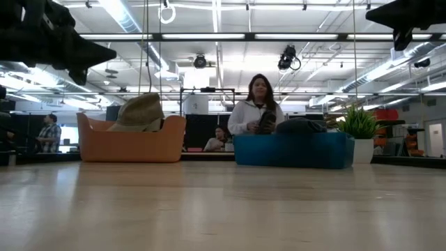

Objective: Pick & Place hat
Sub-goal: Return to Home Position

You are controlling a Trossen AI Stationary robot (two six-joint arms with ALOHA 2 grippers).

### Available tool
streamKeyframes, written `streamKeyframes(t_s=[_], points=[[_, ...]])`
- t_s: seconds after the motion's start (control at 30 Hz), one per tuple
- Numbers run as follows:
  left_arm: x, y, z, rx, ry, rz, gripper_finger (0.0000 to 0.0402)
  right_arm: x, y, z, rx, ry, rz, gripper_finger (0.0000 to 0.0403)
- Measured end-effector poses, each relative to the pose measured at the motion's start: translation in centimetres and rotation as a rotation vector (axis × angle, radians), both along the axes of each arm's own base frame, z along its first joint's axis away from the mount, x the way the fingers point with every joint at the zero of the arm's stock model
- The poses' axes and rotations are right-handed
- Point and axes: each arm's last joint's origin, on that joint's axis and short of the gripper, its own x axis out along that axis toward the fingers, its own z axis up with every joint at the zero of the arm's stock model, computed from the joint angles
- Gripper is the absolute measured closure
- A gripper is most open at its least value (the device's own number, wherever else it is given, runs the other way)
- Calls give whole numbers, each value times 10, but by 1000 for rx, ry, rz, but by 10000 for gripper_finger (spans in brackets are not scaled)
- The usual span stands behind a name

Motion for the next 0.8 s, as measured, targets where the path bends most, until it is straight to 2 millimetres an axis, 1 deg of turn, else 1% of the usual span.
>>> streamKeyframes(t_s=[0.1,0.37,0.57,0.7,0.8], points=[[1,0,-4,1,17,-1,400,0,1,0,5,-2,32,403],[1,0,-3,4,16,-1,400,2,0,-3,0,-3,41,403],[1,0,-4,4,19,-1,400,15,-5,-17,-29,-52,58,403],[1,0,-4,4,20,-1,399,25,-8,-31,-34,-72,100,403],[1,0,-4,1,20,11,395,30,-10,-45,9,-58,139,403]])
